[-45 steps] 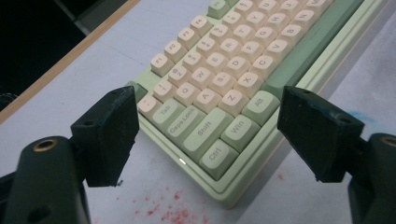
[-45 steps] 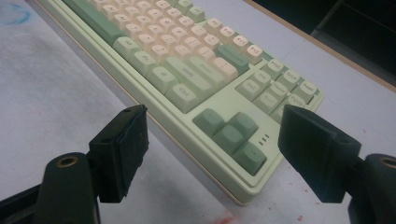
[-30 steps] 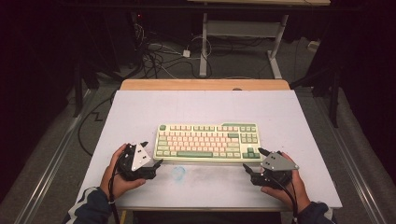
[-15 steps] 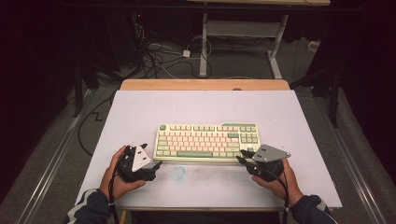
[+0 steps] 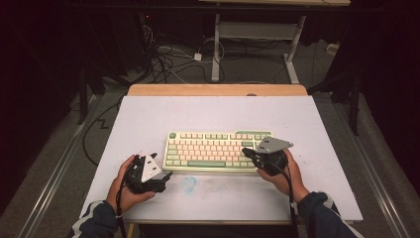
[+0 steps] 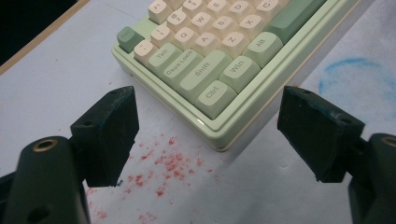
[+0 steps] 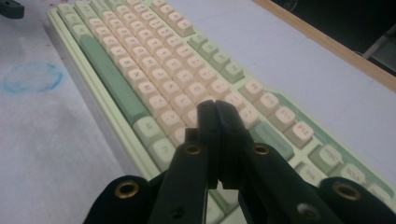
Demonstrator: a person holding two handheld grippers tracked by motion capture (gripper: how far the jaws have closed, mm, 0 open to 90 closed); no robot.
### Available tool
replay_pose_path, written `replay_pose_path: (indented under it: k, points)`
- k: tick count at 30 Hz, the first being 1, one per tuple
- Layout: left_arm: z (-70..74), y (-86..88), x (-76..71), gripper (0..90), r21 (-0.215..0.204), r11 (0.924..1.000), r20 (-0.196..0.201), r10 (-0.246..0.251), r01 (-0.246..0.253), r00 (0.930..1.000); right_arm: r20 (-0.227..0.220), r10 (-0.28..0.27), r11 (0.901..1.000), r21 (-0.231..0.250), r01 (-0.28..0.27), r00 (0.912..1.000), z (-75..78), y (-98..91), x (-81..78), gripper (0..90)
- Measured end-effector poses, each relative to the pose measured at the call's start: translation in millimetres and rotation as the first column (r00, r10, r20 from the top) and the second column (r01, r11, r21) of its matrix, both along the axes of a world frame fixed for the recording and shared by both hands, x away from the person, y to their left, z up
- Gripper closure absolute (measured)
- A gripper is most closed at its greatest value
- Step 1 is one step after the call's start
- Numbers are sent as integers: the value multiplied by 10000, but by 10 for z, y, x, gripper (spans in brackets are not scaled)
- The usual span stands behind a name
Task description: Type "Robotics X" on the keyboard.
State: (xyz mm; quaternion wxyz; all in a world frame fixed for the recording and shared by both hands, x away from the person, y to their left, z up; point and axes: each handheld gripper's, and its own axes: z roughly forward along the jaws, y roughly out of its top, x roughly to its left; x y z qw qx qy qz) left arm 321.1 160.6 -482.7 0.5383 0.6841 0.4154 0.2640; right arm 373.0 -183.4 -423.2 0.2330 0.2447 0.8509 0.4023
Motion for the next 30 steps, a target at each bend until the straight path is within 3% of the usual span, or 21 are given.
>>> replay_pose_path:
  k: [14,30]
  points:
    - [-21,2,5,195,109,9999,-125,-28,29,9999,-348,443,9962,-729,-467,9984,-75,545,361,900]
    - [-53,-19,8,195,192,9997,-297,-118,124,9995,-554,458,9866,-1539,-538,9974,-218,818,501,900]
